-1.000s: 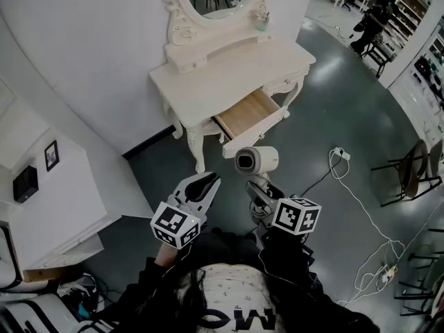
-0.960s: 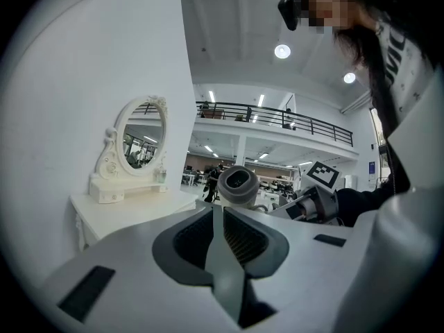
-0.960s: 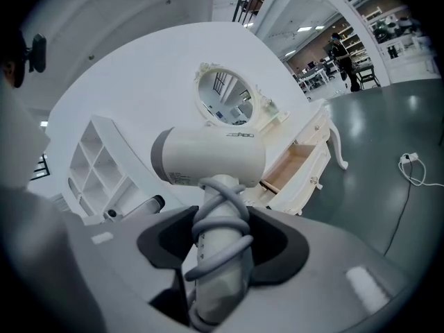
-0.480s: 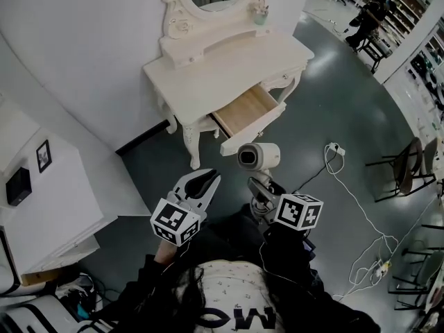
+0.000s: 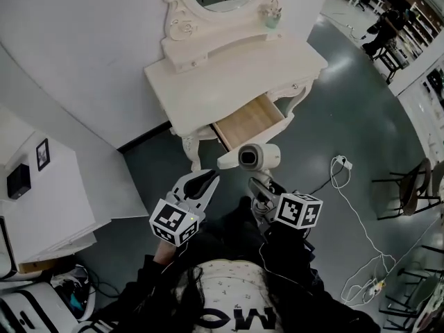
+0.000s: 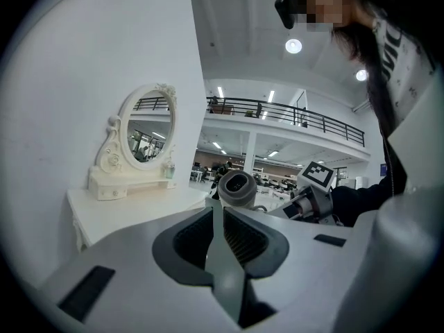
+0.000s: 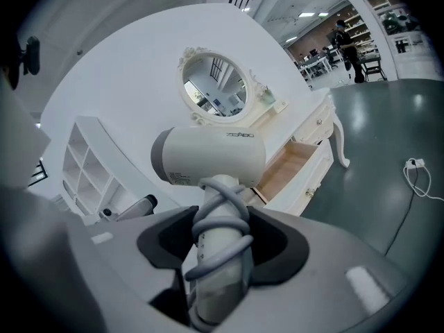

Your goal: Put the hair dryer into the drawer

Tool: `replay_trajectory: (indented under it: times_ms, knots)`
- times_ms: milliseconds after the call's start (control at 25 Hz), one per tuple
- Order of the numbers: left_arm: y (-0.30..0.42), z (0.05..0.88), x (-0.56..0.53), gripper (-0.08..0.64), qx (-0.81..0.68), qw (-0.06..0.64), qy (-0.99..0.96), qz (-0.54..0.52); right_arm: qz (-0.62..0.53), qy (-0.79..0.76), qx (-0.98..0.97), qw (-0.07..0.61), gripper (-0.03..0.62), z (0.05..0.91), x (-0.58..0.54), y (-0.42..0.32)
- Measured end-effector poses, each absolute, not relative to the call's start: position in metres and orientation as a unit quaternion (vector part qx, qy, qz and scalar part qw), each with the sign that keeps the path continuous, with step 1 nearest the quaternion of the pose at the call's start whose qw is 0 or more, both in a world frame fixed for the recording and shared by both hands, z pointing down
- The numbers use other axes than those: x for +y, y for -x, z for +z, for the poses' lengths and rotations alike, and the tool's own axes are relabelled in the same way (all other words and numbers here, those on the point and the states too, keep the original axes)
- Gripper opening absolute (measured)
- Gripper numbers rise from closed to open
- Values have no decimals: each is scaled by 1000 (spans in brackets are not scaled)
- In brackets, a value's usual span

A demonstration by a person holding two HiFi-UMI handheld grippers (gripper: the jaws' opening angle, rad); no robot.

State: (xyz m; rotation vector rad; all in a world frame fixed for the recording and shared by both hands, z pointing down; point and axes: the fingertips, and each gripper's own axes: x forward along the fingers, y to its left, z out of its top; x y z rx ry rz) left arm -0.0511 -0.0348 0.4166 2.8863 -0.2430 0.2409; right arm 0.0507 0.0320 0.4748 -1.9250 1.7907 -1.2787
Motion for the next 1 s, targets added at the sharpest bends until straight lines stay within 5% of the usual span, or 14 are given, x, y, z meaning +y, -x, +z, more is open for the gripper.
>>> replay_trajectory:
  times_ms: [480, 1000]
  knots:
    - [-61, 413, -49, 48, -136, 121, -979, 92, -465, 612, 639, 22, 224, 521, -1, -173]
    - [-75, 428, -65, 48, -234, 132, -956, 119, -493, 541, 675, -93, 224, 579, -27, -230]
